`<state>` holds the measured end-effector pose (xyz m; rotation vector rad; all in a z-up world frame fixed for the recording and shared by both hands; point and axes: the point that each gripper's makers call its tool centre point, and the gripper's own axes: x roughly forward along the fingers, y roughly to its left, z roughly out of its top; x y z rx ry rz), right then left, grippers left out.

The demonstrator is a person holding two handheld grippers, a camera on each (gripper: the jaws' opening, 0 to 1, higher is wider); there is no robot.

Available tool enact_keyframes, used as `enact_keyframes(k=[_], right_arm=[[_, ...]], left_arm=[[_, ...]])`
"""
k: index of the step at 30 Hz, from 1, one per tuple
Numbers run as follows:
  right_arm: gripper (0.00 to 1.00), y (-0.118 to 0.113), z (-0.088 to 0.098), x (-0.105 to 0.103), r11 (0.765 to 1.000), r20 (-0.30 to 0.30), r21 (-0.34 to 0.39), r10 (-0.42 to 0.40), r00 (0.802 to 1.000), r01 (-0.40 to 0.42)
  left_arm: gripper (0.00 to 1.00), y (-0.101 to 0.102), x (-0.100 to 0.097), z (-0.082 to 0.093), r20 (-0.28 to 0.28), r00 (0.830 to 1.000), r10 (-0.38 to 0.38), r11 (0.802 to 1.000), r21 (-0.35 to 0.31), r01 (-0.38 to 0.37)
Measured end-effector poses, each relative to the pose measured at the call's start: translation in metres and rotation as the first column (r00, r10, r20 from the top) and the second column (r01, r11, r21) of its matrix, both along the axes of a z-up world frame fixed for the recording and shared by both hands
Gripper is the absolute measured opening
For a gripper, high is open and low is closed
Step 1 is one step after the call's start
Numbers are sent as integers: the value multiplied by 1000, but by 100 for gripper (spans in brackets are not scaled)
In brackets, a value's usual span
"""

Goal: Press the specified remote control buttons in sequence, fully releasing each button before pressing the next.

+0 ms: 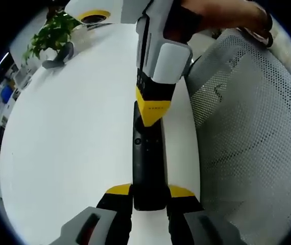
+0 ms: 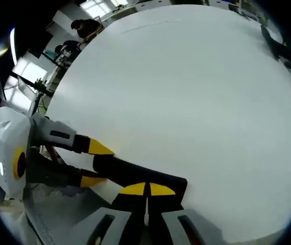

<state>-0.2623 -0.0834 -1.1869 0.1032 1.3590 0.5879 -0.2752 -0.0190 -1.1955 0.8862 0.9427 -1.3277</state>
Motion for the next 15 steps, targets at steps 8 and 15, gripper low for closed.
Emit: enact_keyframes(k=[8,15], right_arm=[[0,2,-2,-2,990,39,-84,118,992,-114],[0,0,-1,-1,995,-20,-70,64,998,-65]], left_arm=[[25,-1,0,0,-3,1000,9,1000,3,-9],[25,0,0,0,-4,1000,19,1000,-15,-19]])
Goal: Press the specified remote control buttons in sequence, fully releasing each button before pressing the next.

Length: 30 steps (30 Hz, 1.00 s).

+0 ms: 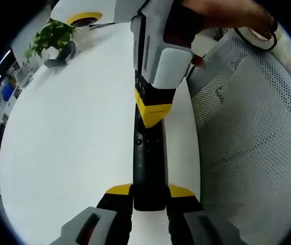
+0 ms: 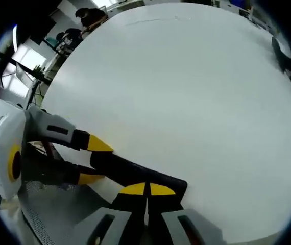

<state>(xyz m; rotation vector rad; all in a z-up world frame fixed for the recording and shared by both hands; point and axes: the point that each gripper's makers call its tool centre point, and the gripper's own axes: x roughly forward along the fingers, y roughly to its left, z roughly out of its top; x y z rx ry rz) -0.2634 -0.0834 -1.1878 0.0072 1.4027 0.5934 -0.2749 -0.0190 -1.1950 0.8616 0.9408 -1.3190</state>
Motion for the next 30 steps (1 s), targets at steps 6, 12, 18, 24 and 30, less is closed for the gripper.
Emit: enact_keyframes(k=[6,12,18,24,30], right_arm=[[0,0,0,1,1000,-15,7,-24,1000,24],[0,3,5,4,999,-20,26,-26,999,26],[0,15,8,11,998,-31,60,-26,999,27],[0,20,4,15,998,-33,57,-12,999,14],[0,27,0,11,998,-52,59,10,999,-7]], left_arm=[[25,0,0,0,3,1000,3,1000,-7,-3],[25,0,0,0,3,1000,2,1000,-2,-2],[24,0,0,0,2,1000,4,1000,1,-4],[24,0,0,1,0,1000,9,1000,-5,-9],[24,0,0,1,-3,1000,14,1000,-12,-14]])
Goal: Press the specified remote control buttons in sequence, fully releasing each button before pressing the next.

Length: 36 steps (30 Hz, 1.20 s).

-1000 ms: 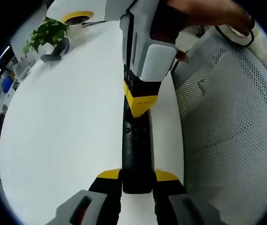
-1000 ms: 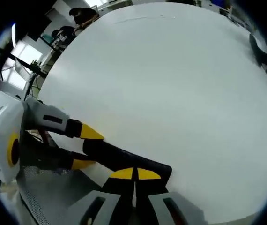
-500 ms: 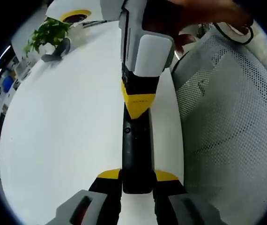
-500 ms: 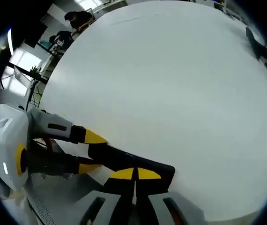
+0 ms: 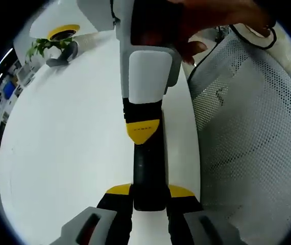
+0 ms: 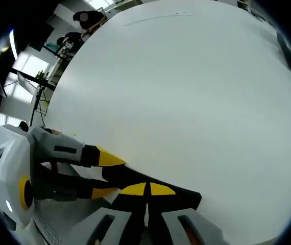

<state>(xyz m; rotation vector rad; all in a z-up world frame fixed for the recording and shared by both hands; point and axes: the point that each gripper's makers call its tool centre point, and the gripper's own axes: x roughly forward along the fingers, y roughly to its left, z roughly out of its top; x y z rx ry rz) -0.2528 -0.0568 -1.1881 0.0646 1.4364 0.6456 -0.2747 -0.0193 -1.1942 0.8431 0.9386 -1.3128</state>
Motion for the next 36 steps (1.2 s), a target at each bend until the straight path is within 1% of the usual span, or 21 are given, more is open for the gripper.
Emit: enact_keyframes(k=[2,4,9,11,12,17,23,26,31,34,36], right_arm=[[0,-1,1,1,1000,0,-4,5,1000,-5],[0,0,0,1,1000,6,-12,28,1000,-28],[0,0,0,0,999,17,-25,33,999,-33],[0,-1,0,1,999,14,-22,24,1000,-23],[0,-1,0,2,1000,6,-18,4,1000,-4],[0,-1,-2,5,1000,-10,3,-17,1000,17],[0,0,-1,4,1000,-2,-6,-6,1000,6],[0,-1,-1,3,1000,5,7,-7,1000,7],[0,-2,1,2,998,53,54,-21,998,18],[0,-2,1,3,996,53,70,-57,997,54],[0,-1,1,3,996,53,69,-56,997,52]], left_arm=[[24,0,0,0,0,1000,3,1000,-1,-3],[24,0,0,0,1,1000,5,1000,-1,-5],[24,0,0,0,-3,1000,9,1000,1,-9],[24,0,1,0,-5,1000,11,1000,-2,-11],[24,0,1,0,-6,1000,13,1000,-4,-13],[24,-1,1,0,-11,1000,20,1000,-9,-20],[24,-1,1,0,-10,1000,18,1000,-4,-18],[24,-1,1,0,-5,1000,21,1000,-7,-21],[24,-1,1,0,-6,1000,26,1000,-17,-26],[24,-1,1,0,-8,1000,26,1000,-18,-26],[24,-1,1,0,-7,1000,24,1000,-16,-24]])
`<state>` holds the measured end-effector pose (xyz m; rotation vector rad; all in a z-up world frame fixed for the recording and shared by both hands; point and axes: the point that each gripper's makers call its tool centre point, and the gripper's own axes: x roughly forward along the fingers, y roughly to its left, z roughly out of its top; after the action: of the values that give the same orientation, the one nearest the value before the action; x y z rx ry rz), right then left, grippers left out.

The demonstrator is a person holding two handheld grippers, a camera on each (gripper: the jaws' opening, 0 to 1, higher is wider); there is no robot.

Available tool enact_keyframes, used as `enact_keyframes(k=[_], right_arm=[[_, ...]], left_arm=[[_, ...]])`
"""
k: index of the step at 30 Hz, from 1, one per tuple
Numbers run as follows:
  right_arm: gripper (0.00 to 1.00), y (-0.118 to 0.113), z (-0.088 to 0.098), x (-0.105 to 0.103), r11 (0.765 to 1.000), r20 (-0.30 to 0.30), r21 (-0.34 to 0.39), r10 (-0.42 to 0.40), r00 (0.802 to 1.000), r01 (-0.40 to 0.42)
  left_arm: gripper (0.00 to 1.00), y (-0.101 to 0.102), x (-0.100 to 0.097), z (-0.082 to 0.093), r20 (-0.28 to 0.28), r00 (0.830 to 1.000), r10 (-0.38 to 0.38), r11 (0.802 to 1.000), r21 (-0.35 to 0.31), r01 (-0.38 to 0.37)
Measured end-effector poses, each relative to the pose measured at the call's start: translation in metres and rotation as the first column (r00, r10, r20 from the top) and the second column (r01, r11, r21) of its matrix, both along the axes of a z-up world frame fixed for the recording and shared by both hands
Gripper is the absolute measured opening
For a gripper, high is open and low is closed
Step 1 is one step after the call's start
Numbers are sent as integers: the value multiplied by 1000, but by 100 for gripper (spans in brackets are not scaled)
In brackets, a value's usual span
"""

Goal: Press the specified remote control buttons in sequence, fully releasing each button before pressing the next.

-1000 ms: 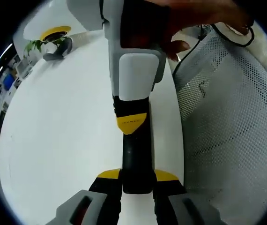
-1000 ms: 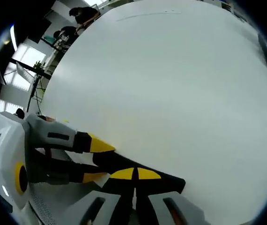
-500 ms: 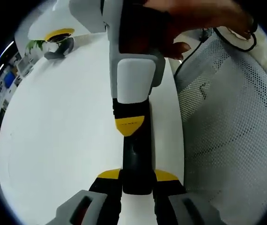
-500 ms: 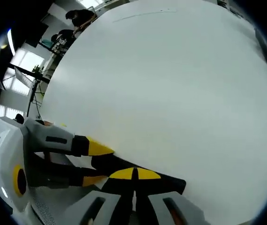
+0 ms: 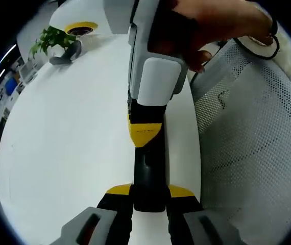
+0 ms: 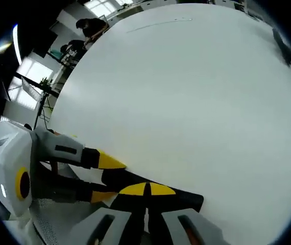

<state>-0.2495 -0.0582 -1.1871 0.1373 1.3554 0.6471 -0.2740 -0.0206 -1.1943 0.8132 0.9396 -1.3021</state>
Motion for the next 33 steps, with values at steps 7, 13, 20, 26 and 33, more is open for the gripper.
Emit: enact_keyframes(k=[7,13,20,26,33], right_arm=[[0,-3,5,-4,1000,-11,2,-28,1000,28],[0,1,5,-11,1000,-28,-7,4,1000,-4],[0,-1,2,-12,1000,-46,-11,-5,999,4],[0,-1,2,-12,1000,-48,-9,-2,999,2],[0,-1,2,-12,1000,-45,-23,15,999,-16]], left_arm=[[24,0,0,0,1,1000,-4,1000,-2,4],[24,0,0,0,2,1000,-6,1000,5,6],[24,0,0,0,5,1000,0,1000,-1,0],[24,0,0,0,7,1000,1,1000,-7,-1],[24,0,0,0,9,1000,-2,1000,4,2]])
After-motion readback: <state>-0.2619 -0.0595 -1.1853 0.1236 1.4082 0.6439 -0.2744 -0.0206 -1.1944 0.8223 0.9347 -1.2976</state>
